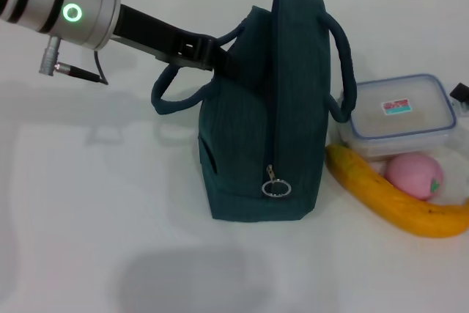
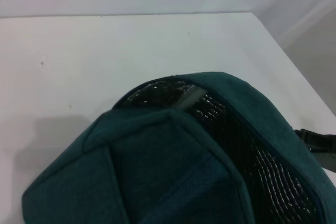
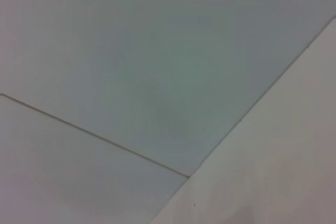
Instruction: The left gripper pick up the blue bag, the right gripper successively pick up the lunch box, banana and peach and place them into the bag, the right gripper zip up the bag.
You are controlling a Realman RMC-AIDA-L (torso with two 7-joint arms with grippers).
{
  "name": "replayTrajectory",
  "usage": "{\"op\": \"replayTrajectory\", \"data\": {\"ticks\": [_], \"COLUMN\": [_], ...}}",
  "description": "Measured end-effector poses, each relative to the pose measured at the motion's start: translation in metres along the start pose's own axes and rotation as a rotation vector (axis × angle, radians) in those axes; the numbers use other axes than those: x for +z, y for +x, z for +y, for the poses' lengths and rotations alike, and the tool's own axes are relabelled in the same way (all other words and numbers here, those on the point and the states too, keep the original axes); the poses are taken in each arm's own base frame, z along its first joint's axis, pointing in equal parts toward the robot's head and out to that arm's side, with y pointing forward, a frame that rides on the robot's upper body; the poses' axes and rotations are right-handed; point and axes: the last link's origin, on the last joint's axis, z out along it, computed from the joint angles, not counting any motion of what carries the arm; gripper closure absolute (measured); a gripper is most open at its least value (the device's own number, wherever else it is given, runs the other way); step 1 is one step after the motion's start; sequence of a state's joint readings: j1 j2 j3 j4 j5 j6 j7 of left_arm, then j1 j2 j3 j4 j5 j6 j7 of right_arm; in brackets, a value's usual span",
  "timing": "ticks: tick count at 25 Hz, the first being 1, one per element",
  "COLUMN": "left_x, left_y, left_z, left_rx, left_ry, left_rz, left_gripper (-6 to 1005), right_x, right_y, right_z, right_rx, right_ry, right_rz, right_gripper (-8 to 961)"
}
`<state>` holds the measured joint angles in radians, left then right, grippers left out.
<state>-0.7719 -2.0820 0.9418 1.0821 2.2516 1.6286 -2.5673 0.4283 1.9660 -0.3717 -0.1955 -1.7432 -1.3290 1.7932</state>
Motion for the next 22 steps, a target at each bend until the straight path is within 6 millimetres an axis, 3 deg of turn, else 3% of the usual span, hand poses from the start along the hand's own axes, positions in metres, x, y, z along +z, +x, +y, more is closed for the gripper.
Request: {"op": "replayTrajectory", "data": {"ticks": [3,5,13,22], "left_x": [0.001,0.001,0.004,0.004], "left_y": [-0.002,-0.003,-0.008,-0.010], "left_z": [0.001,0.002,0.006,0.005], "left_rx": [-0.001,-0.001,0.005,0.000], "left_ry": [-0.008,-0.013,-0.038,-0.045], "left_rz": [-0.010,-0.017,-0.029,-0.026], "left_gripper": [949,949,949,949], "right_x": [-0.001,-0.001,0.002,0.005], "right_y": [0.000,0.001,0.003,0.018], "right_z": [-0.001,-0.001,0.002,0.005], "right_rx": [-0.003,-0.005,0.001,0.281], "right_ry": [0.003,0.004,-0.009,-0.040], "right_rz": [0.007,0.013,0.023,-0.009], "right_gripper": [597,797,838,856]}}
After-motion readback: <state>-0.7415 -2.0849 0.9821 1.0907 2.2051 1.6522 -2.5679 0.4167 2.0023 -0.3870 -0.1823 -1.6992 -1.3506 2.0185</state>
